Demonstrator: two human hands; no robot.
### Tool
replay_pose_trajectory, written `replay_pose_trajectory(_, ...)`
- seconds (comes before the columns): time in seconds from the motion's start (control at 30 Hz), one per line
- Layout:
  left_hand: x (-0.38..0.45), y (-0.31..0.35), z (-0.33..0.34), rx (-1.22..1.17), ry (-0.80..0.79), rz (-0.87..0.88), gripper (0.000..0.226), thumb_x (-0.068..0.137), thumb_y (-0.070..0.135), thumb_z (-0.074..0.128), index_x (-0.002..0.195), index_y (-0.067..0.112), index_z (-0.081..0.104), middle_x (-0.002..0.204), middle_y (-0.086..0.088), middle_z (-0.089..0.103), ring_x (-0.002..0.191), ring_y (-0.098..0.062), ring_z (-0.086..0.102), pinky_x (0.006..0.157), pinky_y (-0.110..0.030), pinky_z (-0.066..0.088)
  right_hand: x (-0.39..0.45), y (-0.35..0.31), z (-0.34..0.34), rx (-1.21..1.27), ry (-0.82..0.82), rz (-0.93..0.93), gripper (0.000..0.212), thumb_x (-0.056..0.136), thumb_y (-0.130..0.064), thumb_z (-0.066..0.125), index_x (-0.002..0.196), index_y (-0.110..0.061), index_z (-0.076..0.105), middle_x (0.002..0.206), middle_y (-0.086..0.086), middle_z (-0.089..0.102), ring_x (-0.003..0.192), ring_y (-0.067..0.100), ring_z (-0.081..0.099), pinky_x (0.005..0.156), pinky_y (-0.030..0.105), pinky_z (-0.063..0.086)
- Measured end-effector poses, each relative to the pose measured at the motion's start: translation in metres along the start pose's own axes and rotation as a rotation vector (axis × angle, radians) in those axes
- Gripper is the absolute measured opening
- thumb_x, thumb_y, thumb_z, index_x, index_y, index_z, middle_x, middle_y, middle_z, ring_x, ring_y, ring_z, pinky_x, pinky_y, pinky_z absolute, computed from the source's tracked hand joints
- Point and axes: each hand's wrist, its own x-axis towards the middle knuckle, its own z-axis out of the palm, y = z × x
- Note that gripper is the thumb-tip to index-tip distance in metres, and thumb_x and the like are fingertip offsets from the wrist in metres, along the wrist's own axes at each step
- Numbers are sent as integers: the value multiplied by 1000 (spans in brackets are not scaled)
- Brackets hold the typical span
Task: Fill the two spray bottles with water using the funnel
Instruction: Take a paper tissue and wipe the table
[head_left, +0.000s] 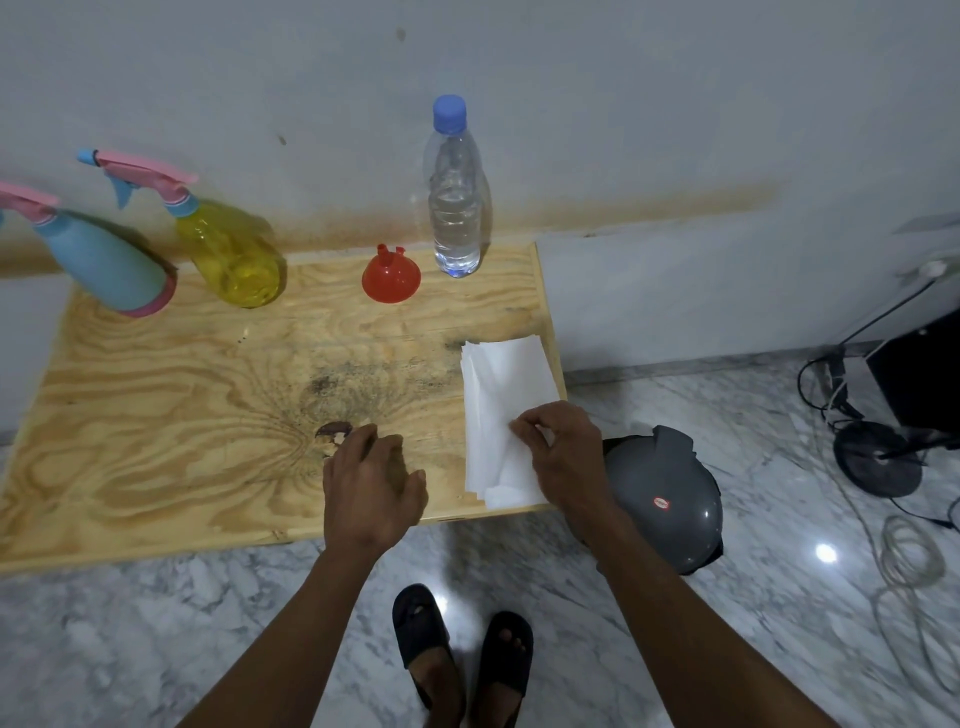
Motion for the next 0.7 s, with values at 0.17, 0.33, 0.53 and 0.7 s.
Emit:
replay_pose_trajectory(0.17, 0, 0, 2, 15, -4, -12, 57, 77, 48, 60, 120, 11, 66, 137, -15, 54, 127, -36, 51, 101, -58, 43, 6, 1, 2, -19, 87, 71, 17, 84, -28, 77, 95, -16, 71, 101, -3, 58, 89, 15, 57, 77, 29, 47)
replay_pose_trajectory(0.33, 0, -1, 2, 23, -4, -13, 55, 78, 46, 62, 120, 12, 66, 138, -15, 53, 127, -36, 51, 101, -57, 43, 20, -4, 3, 75, 216, 261, 35, 81, -9, 79, 113, -14, 67, 108, -1, 52, 86, 15, 59, 70, 21, 46)
replay_pose_trajectory(0.53, -1, 0, 2, 16, 2, -14, 55, 78, 46, 62, 120, 11, 65, 138, -15, 53, 128, -36, 50, 103, -57, 42, 25, -5, 6, 59, 249, 415, 26, 89, -8, 69, 114, -12, 68, 93, 0, 66, 88, 15, 62, 71, 24, 44)
replay_pose_trajectory(0.7, 0, 0, 3, 10, 12, -10, 55, 78, 46, 63, 120, 12, 66, 137, -15, 53, 127, -36, 51, 102, -57, 43, 26, -8, 8, -68, 217, 330, 17, 92, -13, 65, 107, -15, 73, 102, 4, 71, 97, 22, 66, 83, 28, 50)
